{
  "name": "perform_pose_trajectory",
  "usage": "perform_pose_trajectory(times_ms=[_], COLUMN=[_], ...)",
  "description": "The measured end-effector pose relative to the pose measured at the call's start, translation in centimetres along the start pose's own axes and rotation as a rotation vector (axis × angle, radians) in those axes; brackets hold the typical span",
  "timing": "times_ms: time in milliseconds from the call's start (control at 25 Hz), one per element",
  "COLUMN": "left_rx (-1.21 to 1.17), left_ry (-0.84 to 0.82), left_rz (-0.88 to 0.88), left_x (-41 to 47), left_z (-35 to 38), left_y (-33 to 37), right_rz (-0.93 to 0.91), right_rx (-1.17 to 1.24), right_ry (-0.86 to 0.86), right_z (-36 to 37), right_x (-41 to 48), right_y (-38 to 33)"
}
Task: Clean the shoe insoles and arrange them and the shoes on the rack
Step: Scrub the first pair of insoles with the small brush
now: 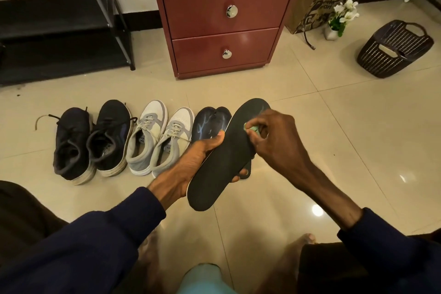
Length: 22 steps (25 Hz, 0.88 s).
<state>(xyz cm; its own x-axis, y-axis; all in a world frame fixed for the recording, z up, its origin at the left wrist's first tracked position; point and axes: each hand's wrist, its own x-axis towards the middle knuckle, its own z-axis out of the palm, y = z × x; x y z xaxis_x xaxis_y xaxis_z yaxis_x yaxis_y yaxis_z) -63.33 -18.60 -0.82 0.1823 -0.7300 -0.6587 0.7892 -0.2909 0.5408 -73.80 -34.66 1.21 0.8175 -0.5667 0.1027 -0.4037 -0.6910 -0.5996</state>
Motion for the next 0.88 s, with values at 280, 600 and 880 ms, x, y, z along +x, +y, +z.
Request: perform_pose_trajectory(times_ms=[280, 600, 880], left_rx=[-0.046, -0.046, -0.107], left_ry=[-0.029, 0.003, 0.017], left_rz=[0.010, 0.062, 0.050], left_x=[0.1, 0.7, 0.7], left_z=[0.0, -0.6, -0.6], left_y=[0.0, -0.2, -0.2], right_rz=[-0.015, -0.184, -0.275], right_rx=[-0.050, -0.003, 0.006], right_ry=[0.047, -0.173, -0.353], right_z=[-0.6, 0.5, 1.2], right_x=[1.1, -0.9, -2.5], right_y=[1.2, -0.9, -2.2])
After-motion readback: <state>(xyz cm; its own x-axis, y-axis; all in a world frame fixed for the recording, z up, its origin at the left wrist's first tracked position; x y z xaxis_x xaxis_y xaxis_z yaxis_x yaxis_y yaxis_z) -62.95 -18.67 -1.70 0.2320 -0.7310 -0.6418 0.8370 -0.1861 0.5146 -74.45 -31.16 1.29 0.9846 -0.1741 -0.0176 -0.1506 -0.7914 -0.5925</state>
